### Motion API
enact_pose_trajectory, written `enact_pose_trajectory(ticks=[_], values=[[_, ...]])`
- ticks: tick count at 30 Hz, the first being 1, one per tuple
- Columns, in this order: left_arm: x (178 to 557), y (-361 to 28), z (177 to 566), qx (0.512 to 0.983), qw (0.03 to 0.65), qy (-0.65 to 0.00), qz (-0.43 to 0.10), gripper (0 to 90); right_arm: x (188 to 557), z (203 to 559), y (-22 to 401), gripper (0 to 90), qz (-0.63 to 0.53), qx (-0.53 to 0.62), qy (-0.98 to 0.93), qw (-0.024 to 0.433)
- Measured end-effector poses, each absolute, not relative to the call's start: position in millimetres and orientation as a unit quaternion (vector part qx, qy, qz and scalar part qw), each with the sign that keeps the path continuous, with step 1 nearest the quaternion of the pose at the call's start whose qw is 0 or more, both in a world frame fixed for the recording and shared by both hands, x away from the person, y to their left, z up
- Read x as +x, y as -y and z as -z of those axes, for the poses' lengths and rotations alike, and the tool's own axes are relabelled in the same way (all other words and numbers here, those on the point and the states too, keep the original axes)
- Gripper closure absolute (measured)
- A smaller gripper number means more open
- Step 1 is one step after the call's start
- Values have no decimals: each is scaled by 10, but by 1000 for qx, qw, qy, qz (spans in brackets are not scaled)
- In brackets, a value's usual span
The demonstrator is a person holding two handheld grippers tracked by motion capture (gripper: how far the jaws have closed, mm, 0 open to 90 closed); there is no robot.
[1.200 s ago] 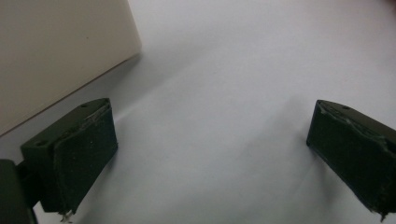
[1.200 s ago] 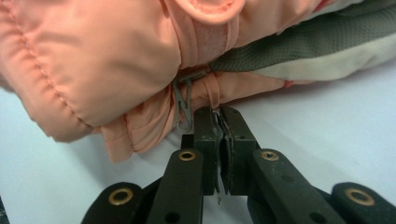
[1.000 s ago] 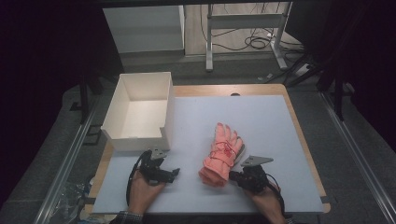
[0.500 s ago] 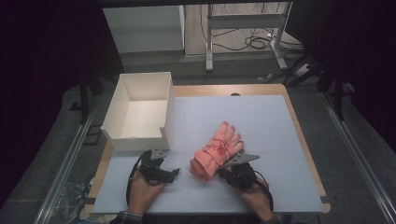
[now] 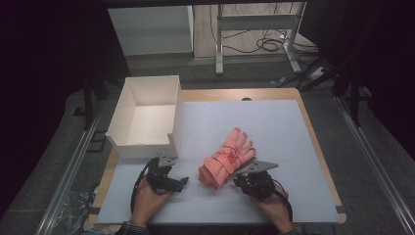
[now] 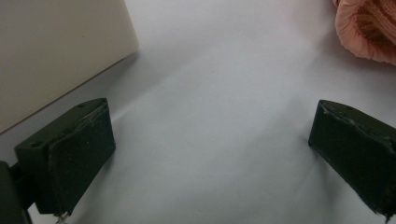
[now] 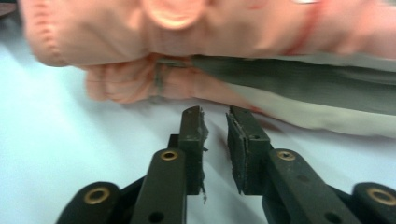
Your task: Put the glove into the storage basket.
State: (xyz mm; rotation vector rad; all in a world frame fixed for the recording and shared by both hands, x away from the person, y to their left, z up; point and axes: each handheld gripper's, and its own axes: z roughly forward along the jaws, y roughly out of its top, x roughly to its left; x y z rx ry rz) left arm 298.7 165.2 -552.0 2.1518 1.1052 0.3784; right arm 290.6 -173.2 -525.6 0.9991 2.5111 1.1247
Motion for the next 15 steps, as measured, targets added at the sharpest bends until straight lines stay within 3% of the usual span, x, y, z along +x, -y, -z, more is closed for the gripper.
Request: enact_pose_trajectory(ticks=[15], values=[[2986, -1645, 5520, 826, 340, -424, -148, 0, 3071, 5156, 2309, 545, -370, 383, -830, 166]])
